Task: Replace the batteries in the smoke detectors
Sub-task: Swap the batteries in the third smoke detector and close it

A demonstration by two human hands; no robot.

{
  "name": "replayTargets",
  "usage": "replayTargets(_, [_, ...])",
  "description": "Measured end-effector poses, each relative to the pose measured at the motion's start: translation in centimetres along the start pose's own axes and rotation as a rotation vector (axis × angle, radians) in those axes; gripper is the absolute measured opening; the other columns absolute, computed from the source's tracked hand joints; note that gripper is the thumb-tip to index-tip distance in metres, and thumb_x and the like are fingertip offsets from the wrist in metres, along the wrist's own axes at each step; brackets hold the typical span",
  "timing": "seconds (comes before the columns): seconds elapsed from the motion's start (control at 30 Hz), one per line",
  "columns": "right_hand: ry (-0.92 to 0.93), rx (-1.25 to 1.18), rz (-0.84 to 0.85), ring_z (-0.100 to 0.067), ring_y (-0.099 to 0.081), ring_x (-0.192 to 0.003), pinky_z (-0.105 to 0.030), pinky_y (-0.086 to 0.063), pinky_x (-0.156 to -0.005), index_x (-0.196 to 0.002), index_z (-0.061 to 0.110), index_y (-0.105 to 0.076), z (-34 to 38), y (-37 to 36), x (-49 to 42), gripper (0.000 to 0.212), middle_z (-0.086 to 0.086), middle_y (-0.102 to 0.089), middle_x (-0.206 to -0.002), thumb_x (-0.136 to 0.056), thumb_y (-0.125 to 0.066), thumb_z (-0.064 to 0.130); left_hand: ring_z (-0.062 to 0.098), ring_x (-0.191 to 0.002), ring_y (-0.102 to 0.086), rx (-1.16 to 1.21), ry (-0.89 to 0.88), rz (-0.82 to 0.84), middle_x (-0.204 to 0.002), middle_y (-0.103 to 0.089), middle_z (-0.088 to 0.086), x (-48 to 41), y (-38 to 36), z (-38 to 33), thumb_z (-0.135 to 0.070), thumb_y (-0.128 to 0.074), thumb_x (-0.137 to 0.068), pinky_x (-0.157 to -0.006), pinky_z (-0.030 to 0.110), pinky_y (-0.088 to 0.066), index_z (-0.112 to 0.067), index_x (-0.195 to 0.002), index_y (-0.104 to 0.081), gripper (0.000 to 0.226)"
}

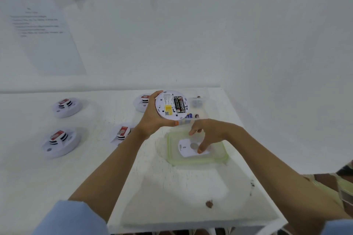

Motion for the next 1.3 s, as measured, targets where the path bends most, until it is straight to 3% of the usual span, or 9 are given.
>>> replayTargets(0.13, [0.010,0.047,-0.006,-0.016,-0.038,-0.125,-0.027,-0.034,-0.099,-0.131,0.019,-0.048,0.1,-0.6,0.1,0.072,0.003,-0.036,-0.136,-0.067,-0.081,0.025,-0.008,-0.105,-0.045,-0.027,0.004,0.007,-0.114,-0.036,-0.020,0.8,-0.5,-0.1,0.016,-0.081,-0.052,-0.078,0.005,-0.045,-0.007,-0.135,-0.027,0.102])
replayTargets(0.27, [0.029,0.108,0.009,-0.017,-0.040,-0.122,-0.028,-0.036,-0.097,-0.131,0.018,-0.048,0.4,-0.8,0.2,0.071,0.002,-0.038,-0.133,-0.069,-0.079,0.029,-0.011,-0.105,-0.046,-0.030,0.021,0.016,-0.117,-0.040,-0.019,1.3,-0.9,-0.5,-0.003,-0.081,-0.045,-0.077,0.006,-0.046,-0.013,-0.133,-0.028,0.104])
replayTargets(0.43, [0.031,0.110,0.023,-0.017,-0.044,-0.116,-0.028,-0.040,-0.093,-0.131,0.017,-0.047,0.5,-1.1,0.3,0.071,0.001,-0.042,-0.129,-0.069,-0.079,0.030,-0.006,-0.106,-0.045,-0.045,0.006,-0.006,-0.114,-0.037,-0.021,1.5,-0.8,-0.8,0.017,-0.079,-0.055,-0.077,0.005,-0.046,-0.008,-0.137,-0.026,0.101])
replayTargets(0.73, [0.056,0.108,-0.043,-0.014,-0.049,-0.104,-0.020,-0.037,-0.081,-0.126,0.013,-0.053,1.1,-0.8,0.6,0.066,0.000,-0.053,-0.124,-0.068,-0.078,0.030,-0.005,-0.105,-0.045,-0.060,-0.006,-0.008,-0.111,-0.037,-0.022,1.5,-0.5,-1.0,0.016,-0.079,-0.055,-0.080,0.004,-0.045,-0.008,-0.136,-0.027,0.099])
replayTargets(0.87, [0.054,0.031,-0.082,-0.011,-0.048,-0.091,-0.014,-0.036,-0.065,-0.119,0.012,-0.059,1.1,0.5,1.0,0.056,0.005,-0.052,-0.104,-0.068,-0.077,0.027,-0.004,-0.106,-0.046,-0.038,-0.002,-0.023,-0.118,-0.042,-0.012,1.2,0.0,-0.9,0.014,-0.080,-0.055,-0.080,0.005,-0.046,-0.012,-0.134,-0.028,0.099])
replayTargets(0.97, [0.040,-0.013,-0.140,-0.011,-0.051,-0.082,-0.014,-0.037,-0.060,-0.112,0.011,-0.063,0.6,2.7,1.3,0.049,0.005,-0.055,-0.094,-0.067,-0.078,0.025,0.000,-0.109,-0.047,-0.010,-0.001,-0.034,-0.125,-0.042,-0.003,0.7,0.7,-0.8,0.013,-0.082,-0.053,-0.081,0.009,-0.049,-0.014,-0.134,-0.029,0.100])
replayTargets(1.03, [0.023,-0.061,-0.206,-0.007,-0.051,-0.076,-0.014,-0.037,-0.060,-0.109,0.013,-0.065,0.1,4.5,1.6,0.046,0.009,-0.056,-0.089,-0.066,-0.078,0.024,0.001,-0.108,-0.048,0.002,-0.007,-0.041,-0.121,-0.045,-0.005,0.1,1.1,-1.0,0.013,-0.083,-0.052,-0.079,0.010,-0.050,-0.018,-0.129,-0.030,0.099])
replayTargets(1.17, [0.058,-0.169,-0.371,-0.013,-0.058,-0.081,-0.017,-0.044,-0.064,-0.105,0.014,-0.068,-0.2,8.1,1.6,0.042,0.004,-0.063,-0.096,-0.066,-0.079,0.021,0.003,-0.107,-0.050,0.034,-0.017,-0.049,-0.117,-0.046,-0.011,-1.1,1.6,-1.2,0.019,-0.077,-0.056,-0.074,0.011,-0.050,-0.021,-0.126,-0.030,0.094])
replayTargets(1.3, [0.158,-0.248,-0.590,-0.014,-0.057,-0.085,-0.021,-0.045,-0.071,-0.113,0.014,-0.065,1.4,10.4,0.0,0.048,-0.001,-0.060,-0.104,-0.067,-0.079,0.018,0.007,-0.109,-0.049,0.037,-0.018,0.007,-0.121,-0.045,-0.005,-2.6,1.6,-1.0,0.017,-0.079,-0.053,-0.077,0.013,-0.051,-0.021,-0.128,-0.028,0.099])
Point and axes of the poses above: each hand's wrist, its own x-axis away from the middle knuckle, its own y-axis out of the back of the hand, z = x × y, the point moved 2 cm from there along -x, towards the middle knuckle
